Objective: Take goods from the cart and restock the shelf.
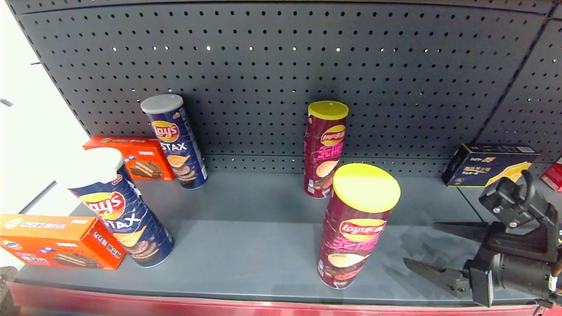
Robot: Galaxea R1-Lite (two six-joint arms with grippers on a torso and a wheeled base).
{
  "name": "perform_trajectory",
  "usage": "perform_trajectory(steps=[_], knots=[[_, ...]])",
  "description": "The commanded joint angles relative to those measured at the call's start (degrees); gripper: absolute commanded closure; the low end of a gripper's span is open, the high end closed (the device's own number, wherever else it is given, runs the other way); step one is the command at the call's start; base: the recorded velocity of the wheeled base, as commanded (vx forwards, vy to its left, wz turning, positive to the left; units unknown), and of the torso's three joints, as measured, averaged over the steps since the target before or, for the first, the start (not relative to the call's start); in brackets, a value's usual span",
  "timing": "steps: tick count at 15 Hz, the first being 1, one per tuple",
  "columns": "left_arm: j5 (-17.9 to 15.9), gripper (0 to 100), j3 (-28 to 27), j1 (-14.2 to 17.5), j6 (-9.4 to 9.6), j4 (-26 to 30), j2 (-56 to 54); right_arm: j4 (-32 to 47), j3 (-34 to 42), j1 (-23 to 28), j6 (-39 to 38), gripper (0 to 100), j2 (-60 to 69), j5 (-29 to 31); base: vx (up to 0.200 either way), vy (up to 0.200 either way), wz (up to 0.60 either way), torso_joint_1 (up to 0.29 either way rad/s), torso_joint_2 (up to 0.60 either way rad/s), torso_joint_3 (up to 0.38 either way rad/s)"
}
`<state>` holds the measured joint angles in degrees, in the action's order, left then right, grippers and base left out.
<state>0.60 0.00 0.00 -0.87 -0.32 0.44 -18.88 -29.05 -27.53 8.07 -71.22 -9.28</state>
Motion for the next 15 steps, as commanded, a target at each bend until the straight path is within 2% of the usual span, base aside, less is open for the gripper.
perform_trajectory(steps=[1, 8, 15], knots=[[0.02, 0, 0.00, 0.00, -0.01, -0.03, 0.18, 0.07, -1.71, -1.39, 0.10, 0, -2.52, 0.49, 0.000, 0.000, 0.00, 0.000, 0.00, 0.000], [-0.07, 0, 0.00, 0.00, -0.01, -0.03, 0.18, -0.01, -6.19, -4.29, 0.10, 0, -8.41, 1.45, 0.000, 0.000, 0.00, 0.000, 0.00, 0.000], [-0.07, 0, 0.00, 0.00, -0.01, 0.05, 0.18, -0.01, -7.42, -5.43, 0.19, 0, -11.22, 1.45, 0.000, 0.000, 0.00, 0.000, 0.00, 0.000]])
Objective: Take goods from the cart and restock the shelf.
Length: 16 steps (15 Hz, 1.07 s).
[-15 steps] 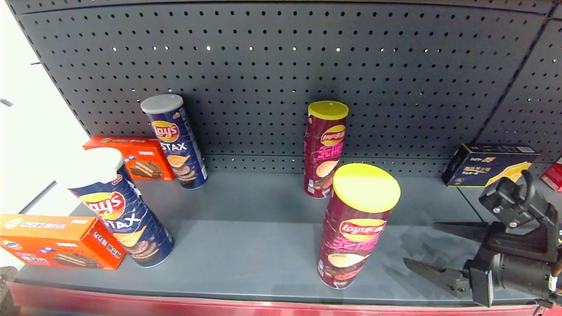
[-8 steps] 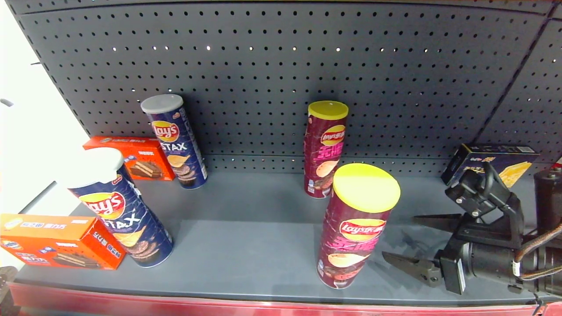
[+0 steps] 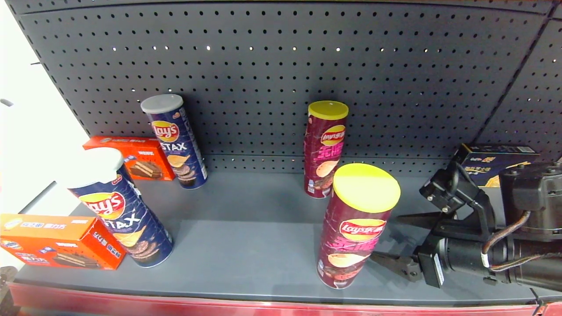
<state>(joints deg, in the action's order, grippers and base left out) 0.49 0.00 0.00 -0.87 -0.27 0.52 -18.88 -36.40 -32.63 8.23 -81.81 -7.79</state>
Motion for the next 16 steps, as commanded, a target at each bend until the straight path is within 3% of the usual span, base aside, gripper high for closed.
perform_trajectory(steps=[1, 16], knots=[[0.04, 0, 0.00, 0.00, -0.10, -0.08, 0.09, -0.10, -0.16, -0.50, 0.03, 0, -0.89, -0.03, 0.000, 0.000, 0.00, 0.000, 0.00, 0.000], [-0.05, 0, 0.00, 0.00, -0.10, 0.00, 0.09, -0.10, -1.22, -0.94, 0.03, 0, -1.86, -0.03, 0.000, 0.000, 0.00, 0.000, 0.00, 0.000]])
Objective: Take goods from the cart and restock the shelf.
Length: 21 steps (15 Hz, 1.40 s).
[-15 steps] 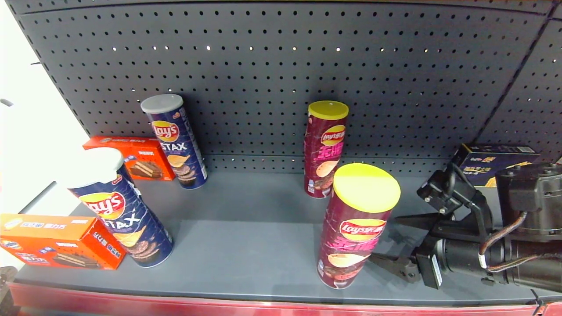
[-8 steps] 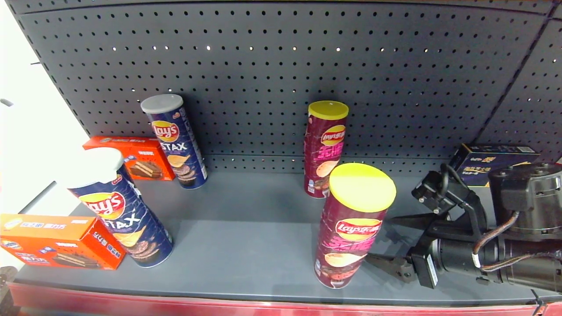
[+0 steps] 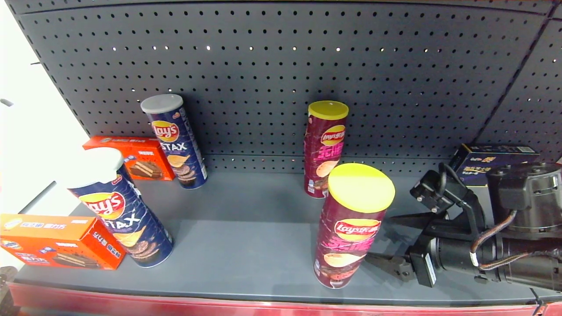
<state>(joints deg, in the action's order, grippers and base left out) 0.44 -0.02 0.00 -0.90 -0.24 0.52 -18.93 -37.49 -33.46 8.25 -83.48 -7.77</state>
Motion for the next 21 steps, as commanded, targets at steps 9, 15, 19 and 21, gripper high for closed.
perform_trajectory(steps=[9, 15, 19, 21], knots=[[0.00, 0, 0.02, 0.00, -0.06, -0.02, 0.09, -0.05, -1.10, -0.90, 1.15, 0, -1.25, -0.06, 0.000, 0.000, 0.00, 0.000, 0.00, 0.000], [0.09, 0, 0.02, 0.00, -0.06, -0.02, 0.09, -0.05, -1.54, -1.43, 1.15, 0, -2.04, -0.06, 0.000, 0.000, 0.00, 0.000, 0.00, 0.000], [0.09, 0, 0.02, 0.00, -0.06, -0.02, 0.09, -0.05, -1.54, -1.34, 1.15, 0, -2.04, -0.06, 0.000, 0.000, 0.00, 0.000, 0.00, 0.000], [0.09, 0, 0.02, 0.00, -0.06, -0.02, 0.09, -0.05, -1.54, -1.34, 1.15, 0, -1.95, -0.06, 0.000, 0.000, 0.00, 0.000, 0.00, 0.000]])
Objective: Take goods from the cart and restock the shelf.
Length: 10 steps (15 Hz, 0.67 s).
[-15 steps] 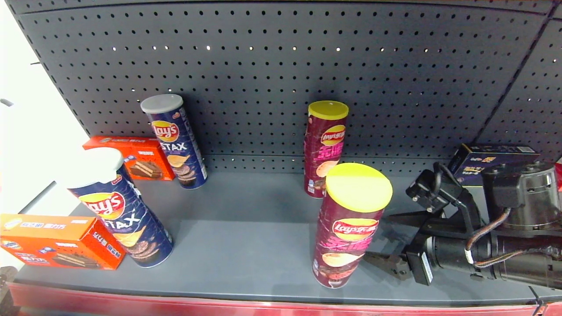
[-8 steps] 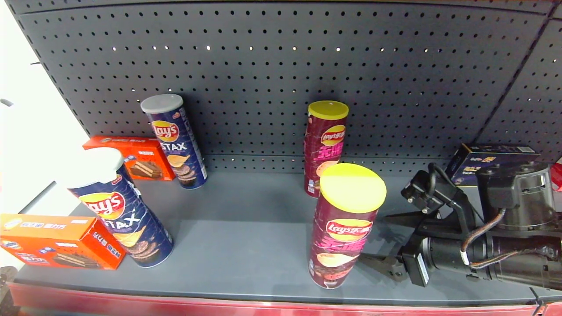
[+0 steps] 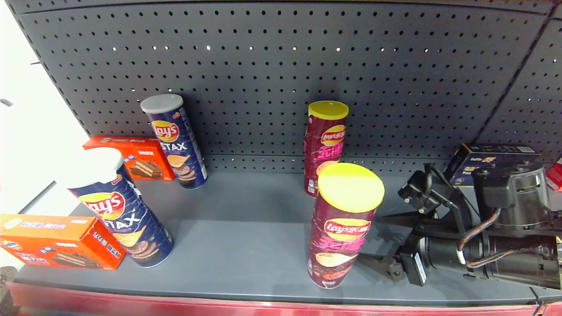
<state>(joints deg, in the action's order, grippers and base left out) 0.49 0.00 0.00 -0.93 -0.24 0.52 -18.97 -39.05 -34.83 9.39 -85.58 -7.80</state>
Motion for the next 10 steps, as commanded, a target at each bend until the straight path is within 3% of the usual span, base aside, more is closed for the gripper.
perform_trajectory(steps=[1, 10], knots=[[0.04, 0, 0.00, 0.00, -0.04, -0.02, 0.09, -0.02, 0.11, 0.02, 0.02, 0, 0.24, -0.02, 0.000, 0.000, 0.00, 0.000, 0.00, 0.000], [0.04, 0, 0.00, 0.00, -0.04, -0.02, 0.09, -0.02, -1.12, -0.06, 0.02, 0, -0.82, -0.02, 0.000, 0.000, 0.00, 0.000, 0.00, 0.000]])
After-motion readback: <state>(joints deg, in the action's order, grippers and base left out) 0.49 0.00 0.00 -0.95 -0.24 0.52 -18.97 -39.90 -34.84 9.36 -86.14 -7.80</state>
